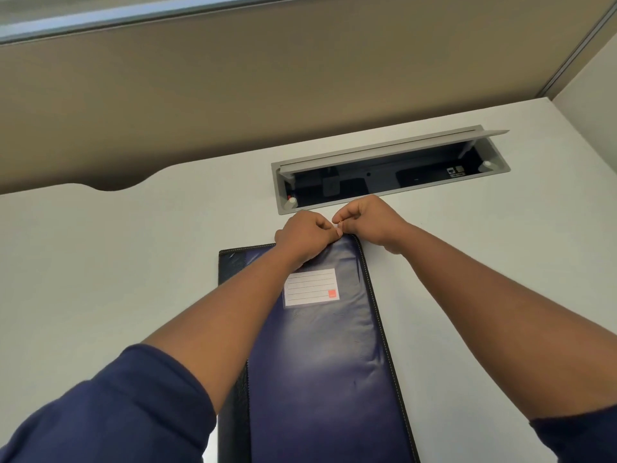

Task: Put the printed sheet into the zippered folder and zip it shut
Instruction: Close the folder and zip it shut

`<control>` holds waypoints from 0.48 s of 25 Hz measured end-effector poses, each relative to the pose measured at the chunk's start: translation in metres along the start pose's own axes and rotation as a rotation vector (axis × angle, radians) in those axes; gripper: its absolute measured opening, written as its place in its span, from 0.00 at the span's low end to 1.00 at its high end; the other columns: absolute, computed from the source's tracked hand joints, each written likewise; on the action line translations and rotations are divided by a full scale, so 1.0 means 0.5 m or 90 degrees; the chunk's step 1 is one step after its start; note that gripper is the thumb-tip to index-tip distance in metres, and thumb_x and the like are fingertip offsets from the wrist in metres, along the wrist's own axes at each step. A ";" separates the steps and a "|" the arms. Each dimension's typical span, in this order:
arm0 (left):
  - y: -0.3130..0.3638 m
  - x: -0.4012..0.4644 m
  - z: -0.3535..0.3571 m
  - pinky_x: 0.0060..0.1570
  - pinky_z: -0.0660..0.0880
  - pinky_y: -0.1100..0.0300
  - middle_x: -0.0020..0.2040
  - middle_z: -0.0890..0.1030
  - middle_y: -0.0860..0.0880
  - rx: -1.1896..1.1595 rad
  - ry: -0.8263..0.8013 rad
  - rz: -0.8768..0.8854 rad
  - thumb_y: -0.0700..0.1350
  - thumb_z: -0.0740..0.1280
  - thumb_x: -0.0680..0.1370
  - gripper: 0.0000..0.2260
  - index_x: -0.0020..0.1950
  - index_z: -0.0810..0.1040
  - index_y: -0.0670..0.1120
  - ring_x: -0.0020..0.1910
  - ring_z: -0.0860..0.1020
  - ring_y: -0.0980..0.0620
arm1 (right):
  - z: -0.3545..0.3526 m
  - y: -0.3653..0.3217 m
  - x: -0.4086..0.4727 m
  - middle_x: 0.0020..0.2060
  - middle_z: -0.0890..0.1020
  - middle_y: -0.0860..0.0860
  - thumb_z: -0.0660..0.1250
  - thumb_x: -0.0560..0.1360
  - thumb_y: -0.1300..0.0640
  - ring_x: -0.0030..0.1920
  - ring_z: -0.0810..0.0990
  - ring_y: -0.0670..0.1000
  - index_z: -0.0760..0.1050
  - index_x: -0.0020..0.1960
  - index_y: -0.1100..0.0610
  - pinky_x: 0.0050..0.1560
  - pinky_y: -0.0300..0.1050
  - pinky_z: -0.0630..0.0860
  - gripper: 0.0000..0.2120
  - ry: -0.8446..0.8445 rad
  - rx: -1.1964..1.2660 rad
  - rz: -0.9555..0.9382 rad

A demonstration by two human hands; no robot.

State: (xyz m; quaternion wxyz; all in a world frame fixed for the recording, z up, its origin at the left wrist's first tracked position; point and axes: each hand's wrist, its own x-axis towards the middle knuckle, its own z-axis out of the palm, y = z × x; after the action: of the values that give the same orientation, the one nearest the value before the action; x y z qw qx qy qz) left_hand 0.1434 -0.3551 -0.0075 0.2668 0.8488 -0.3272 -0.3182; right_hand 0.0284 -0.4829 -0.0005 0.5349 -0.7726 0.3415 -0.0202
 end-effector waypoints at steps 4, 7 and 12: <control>0.023 0.005 -0.013 0.53 0.80 0.42 0.40 0.85 0.47 -0.093 -0.018 -0.047 0.58 0.76 0.66 0.16 0.40 0.86 0.45 0.46 0.83 0.44 | 0.003 0.001 -0.025 0.43 0.88 0.54 0.71 0.74 0.66 0.47 0.86 0.51 0.81 0.55 0.55 0.48 0.43 0.80 0.12 0.013 0.100 0.049; 0.035 0.010 -0.008 0.40 0.75 0.47 0.32 0.78 0.46 -0.068 -0.010 -0.075 0.54 0.71 0.64 0.14 0.33 0.79 0.43 0.38 0.78 0.41 | 0.005 0.001 -0.043 0.45 0.87 0.54 0.73 0.73 0.68 0.48 0.86 0.53 0.77 0.57 0.55 0.46 0.43 0.81 0.16 0.009 0.141 0.060; 0.037 0.019 -0.002 0.38 0.73 0.52 0.32 0.76 0.48 0.002 -0.005 -0.090 0.52 0.73 0.67 0.13 0.33 0.75 0.44 0.36 0.76 0.46 | 0.021 -0.003 -0.047 0.43 0.85 0.56 0.78 0.68 0.67 0.46 0.85 0.57 0.77 0.52 0.56 0.51 0.52 0.83 0.17 0.049 0.081 0.085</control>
State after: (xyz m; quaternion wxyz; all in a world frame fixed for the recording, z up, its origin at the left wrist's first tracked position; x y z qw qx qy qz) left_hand 0.1424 -0.3740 0.0020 0.2410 0.8690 -0.2682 -0.3389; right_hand 0.0155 -0.4610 0.0040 0.5696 -0.7111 0.4107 -0.0361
